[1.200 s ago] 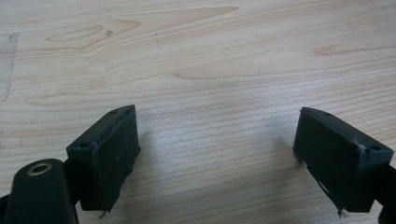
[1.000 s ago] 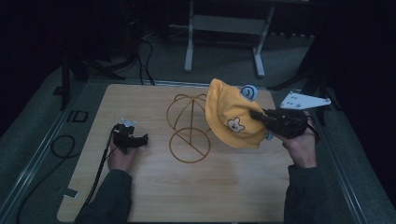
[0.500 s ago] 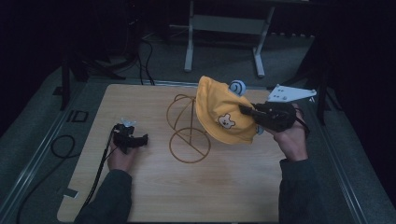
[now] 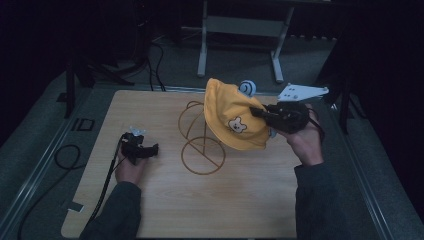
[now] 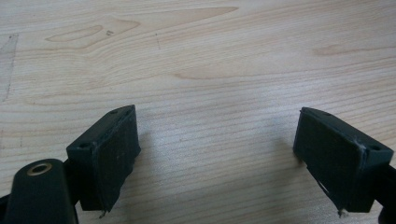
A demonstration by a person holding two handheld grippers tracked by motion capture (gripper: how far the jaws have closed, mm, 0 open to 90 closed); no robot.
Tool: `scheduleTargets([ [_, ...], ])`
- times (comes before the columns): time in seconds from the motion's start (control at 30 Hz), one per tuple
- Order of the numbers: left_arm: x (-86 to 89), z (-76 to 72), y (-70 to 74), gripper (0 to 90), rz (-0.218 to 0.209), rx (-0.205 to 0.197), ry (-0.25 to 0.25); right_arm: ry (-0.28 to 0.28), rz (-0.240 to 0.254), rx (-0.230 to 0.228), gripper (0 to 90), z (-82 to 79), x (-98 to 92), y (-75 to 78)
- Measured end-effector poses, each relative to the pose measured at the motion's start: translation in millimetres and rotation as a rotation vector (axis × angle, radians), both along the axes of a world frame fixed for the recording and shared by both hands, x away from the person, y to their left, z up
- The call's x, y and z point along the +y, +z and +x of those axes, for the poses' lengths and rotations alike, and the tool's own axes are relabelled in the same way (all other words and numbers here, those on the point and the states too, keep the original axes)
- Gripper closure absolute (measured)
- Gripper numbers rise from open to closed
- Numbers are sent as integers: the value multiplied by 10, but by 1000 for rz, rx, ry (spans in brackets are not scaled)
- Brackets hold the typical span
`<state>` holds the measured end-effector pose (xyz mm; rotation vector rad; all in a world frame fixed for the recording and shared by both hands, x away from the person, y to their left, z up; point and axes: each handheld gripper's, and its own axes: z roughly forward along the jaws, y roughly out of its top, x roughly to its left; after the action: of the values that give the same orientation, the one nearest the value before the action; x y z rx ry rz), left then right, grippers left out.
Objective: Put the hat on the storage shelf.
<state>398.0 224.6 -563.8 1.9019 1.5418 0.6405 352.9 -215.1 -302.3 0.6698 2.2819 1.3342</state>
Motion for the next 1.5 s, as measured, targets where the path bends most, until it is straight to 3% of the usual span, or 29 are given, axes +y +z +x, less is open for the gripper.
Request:
scheduleTargets([
  [0.9, -2, 2, 0, 144, 0, 0, -1, 20, -57, 9, 813, 198, 248, 129],
  [1.5, 0, 2, 1, 144, 2, 2, -3, 68, -127, 27, 794, 414, 772, 182],
])
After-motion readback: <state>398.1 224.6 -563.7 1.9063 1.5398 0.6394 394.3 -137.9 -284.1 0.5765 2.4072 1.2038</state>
